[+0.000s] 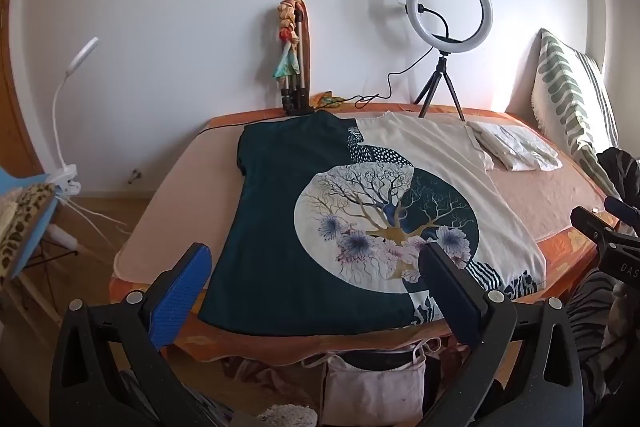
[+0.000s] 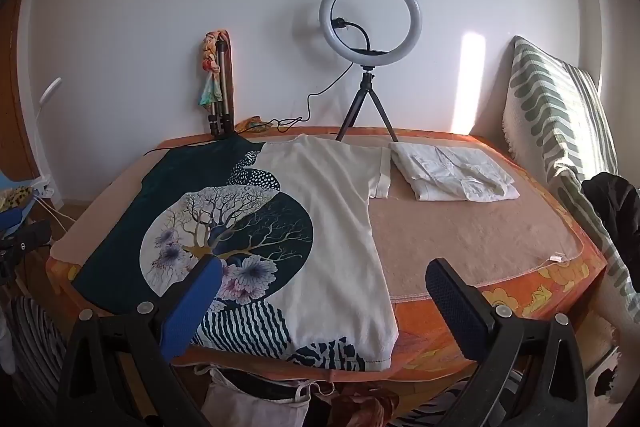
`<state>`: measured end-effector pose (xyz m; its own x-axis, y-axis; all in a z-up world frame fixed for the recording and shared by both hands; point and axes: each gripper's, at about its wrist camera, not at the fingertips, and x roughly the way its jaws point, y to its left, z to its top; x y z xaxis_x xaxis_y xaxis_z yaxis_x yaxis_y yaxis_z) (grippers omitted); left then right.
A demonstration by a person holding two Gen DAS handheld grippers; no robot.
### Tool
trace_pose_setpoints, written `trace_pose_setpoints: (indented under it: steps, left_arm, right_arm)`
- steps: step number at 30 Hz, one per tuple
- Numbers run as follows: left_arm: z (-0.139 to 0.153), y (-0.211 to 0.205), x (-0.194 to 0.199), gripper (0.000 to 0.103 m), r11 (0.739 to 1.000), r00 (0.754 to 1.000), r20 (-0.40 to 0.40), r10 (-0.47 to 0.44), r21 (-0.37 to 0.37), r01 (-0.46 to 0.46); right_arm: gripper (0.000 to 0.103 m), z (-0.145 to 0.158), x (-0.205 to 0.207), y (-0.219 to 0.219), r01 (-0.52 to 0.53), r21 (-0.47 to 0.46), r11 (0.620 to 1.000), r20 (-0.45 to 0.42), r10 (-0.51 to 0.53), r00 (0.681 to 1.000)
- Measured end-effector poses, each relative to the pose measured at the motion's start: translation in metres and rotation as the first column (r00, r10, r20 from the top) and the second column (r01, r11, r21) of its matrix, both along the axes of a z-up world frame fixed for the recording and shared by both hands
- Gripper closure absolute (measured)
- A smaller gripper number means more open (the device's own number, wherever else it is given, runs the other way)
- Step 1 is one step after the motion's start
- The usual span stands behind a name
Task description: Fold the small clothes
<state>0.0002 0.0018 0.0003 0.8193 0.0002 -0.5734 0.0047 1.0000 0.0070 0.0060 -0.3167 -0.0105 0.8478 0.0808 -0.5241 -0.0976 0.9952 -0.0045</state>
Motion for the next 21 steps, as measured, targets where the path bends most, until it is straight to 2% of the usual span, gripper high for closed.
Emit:
trace_pose_setpoints:
  steps: [4, 21]
  left_arm:
    - [0.0019, -0.0009, -0.0016, 0.0, 1.0, 1.0, -0.001, 0.012, 0.021, -0.012]
    - [0.0018, -0.0008, -0.0028, 0.0, 1.0, 1.0, 0.008, 0.012, 0.012, -0.012]
  right_arm:
    - [0.0, -0.0002, 0.0003, -0.0002, -0.001, 0.002, 1.0, 0.002, 0.001, 1.0]
    - [0.0, 0.0033, 0.0025, -0.0022, 0.002, -0.003, 1.0, -0.001, -0.002, 1.0]
